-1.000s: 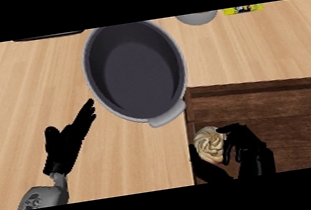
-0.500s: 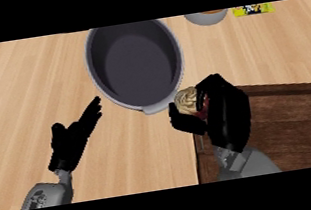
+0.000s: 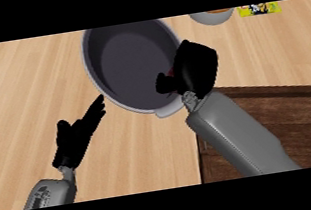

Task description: Pick the cupcake from the tray and place it in the pot

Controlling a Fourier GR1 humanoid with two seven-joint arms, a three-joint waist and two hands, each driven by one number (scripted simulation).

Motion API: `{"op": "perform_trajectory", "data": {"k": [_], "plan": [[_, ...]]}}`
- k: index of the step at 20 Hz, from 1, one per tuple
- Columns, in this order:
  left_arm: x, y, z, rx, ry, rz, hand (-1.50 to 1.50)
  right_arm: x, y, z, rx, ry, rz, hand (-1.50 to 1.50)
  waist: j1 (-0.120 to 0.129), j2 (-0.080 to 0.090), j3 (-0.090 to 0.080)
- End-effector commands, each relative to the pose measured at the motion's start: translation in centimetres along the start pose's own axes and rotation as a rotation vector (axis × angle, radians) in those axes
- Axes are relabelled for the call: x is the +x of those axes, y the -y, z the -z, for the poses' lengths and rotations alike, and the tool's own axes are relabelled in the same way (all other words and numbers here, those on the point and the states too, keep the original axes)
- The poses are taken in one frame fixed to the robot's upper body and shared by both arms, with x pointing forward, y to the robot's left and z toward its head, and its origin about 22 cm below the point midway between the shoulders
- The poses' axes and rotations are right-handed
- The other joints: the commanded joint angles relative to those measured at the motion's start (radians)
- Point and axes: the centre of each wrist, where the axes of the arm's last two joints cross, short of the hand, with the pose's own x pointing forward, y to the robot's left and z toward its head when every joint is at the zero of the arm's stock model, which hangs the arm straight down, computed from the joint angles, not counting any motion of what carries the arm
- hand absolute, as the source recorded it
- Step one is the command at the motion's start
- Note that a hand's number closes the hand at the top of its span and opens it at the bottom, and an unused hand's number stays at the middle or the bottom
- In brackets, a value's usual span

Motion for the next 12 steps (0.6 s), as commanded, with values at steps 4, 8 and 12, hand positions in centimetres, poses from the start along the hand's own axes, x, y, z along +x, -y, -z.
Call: {"op": "perform_trajectory", "data": {"k": [4,8,12], "plan": [[0.4,1.2,0.7,-0.046,0.028,0.006,0.00,1.2,-0.8,4.6,0.314,-0.276,-0.136,1.50,0.037,0.018,0.003],[0.4,0.9,0.7,-0.046,0.010,0.025,0.00,1.0,-1.7,6.1,0.449,-0.410,-0.144,-1.50,0.048,0.014,0.003],[1.0,-0.1,1.3,-0.043,0.023,0.016,0.00,3.1,-1.3,6.5,0.381,-0.336,-0.025,-1.50,0.049,0.016,0.004]]}}
